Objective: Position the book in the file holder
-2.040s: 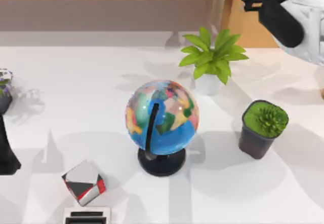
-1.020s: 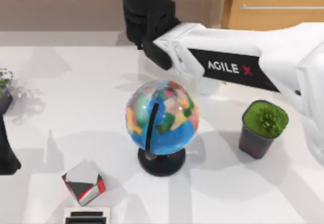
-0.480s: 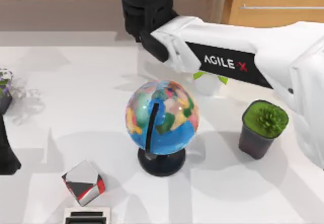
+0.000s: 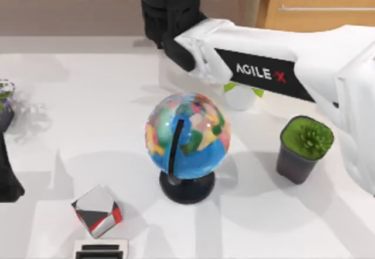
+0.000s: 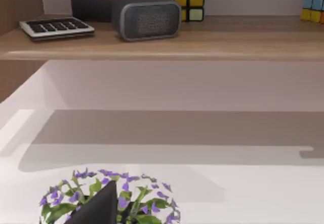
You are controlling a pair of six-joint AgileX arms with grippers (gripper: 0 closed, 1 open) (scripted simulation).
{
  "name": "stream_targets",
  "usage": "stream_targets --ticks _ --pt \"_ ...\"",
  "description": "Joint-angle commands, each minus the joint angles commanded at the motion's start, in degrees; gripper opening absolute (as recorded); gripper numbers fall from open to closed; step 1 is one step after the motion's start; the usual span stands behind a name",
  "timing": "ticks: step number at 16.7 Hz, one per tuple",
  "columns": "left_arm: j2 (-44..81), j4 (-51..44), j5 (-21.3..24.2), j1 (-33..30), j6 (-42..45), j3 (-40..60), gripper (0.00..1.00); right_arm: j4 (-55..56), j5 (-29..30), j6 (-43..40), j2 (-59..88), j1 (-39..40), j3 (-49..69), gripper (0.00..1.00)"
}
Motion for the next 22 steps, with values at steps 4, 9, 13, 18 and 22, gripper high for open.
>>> stream_targets --ticks 4,9,13,18,22 --pt "0.0 0.0 0.0 0.0 0.0 0.0 1.00 0.0 0.0 0.0 0.0 0.0 0.0 0.10" --pt "0.0 0.0 0.0 0.0 0.0 0.0 1.00 0.0 0.0 0.0 0.0 0.0 0.0 0.00" --pt "0.0 0.0 0.0 0.0 0.0 0.0 1.00 0.0 0.0 0.0 0.0 0.0 0.0 0.00" --pt "0.0 0.0 0.0 0.0 0.0 0.0 1.00 -2.1 0.0 0.1 -0.8 0.2 1.4 0.00" --pt "0.0 0.0 0.0 0.0 0.0 0.0 1.00 -2.8 0.0 0.1 -1.0 0.2 1.8 0.00"
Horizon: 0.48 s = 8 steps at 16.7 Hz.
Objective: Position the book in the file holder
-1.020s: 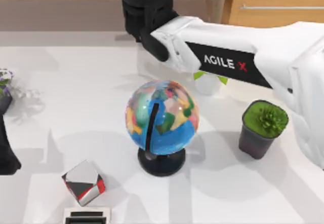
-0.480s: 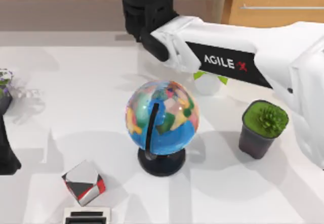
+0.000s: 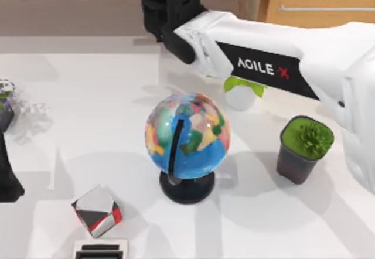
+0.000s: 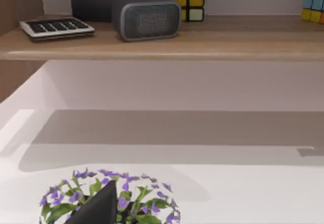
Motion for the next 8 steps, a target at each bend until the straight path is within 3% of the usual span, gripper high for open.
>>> stream_targets --ticks 4,8 --pt "0.0 0.0 0.0 0.0 0.0 0.0 1.00 0.0 -0.8 0.7 -0.9 0.0 -1.0 0.00" --pt "0.0 0.0 0.0 0.0 0.0 0.0 1.00 -2.0 -6.3 5.2 -7.6 0.2 -7.9 0.00"
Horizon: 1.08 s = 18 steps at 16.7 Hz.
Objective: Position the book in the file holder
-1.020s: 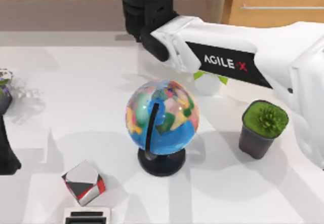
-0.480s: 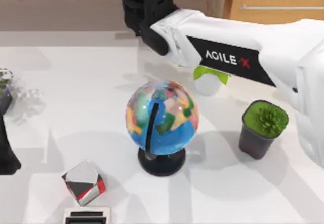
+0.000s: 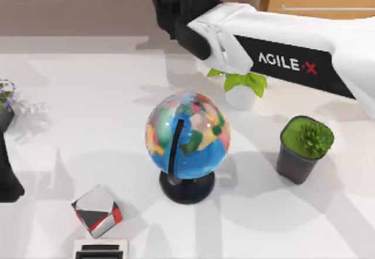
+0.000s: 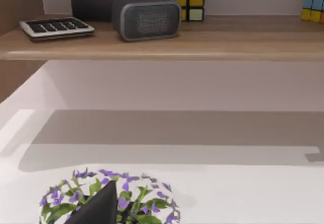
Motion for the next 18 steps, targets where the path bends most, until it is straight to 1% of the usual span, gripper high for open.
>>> stream_targets --ticks 3,7,11,15,18 --pt "0.0 0.0 0.0 0.0 0.0 0.0 1.00 -2.8 -6.5 5.5 -7.8 0.0 -8.6 0.00" --pt "0.0 0.0 0.0 0.0 0.0 0.0 1.00 -7.2 -16.7 14.3 -21.2 -0.6 -22.5 0.00" --pt "0.0 0.0 0.0 0.0 0.0 0.0 1.00 -10.9 -27.0 23.6 -35.8 -3.0 -37.3 0.00" --pt "0.0 0.0 0.0 0.0 0.0 0.0 1.00 -13.1 -36.1 33.1 -49.2 -9.4 -50.9 0.00" --pt "0.0 0.0 0.0 0.0 0.0 0.0 1.00 -12.9 -41.1 40.5 -56.5 -18.3 -58.8 0.00"
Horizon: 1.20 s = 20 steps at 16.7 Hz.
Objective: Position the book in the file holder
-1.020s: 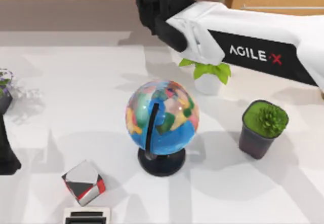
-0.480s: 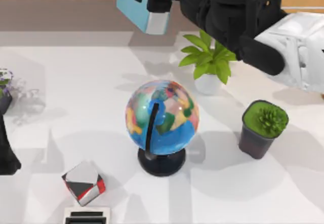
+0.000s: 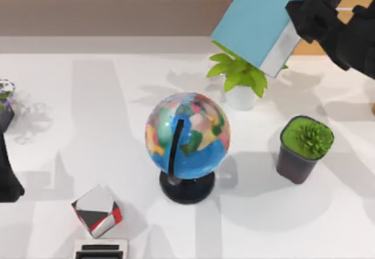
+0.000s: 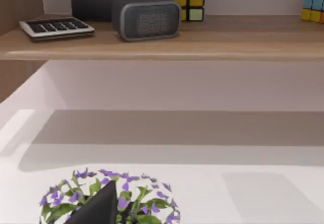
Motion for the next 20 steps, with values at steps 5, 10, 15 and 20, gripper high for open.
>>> stream_targets --ticks 5,10,15,20 --pt "0.0 0.0 0.0 0.0 0.0 0.0 1.00 3.7 -5.4 12.4 -5.0 -20.5 -7.9 0.00" --pt "0.0 0.0 0.0 0.0 0.0 0.0 1.00 10.3 -9.6 23.5 -0.6 -40.5 -9.9 0.00" --pt "0.0 0.0 0.0 0.0 0.0 0.0 1.00 18.2 -14.5 31.4 12.4 -51.5 -6.9 0.00" --pt "0.0 0.0 0.0 0.0 0.0 0.0 1.00 26.0 -19.8 36.0 26.3 -53.3 0.4 0.00"
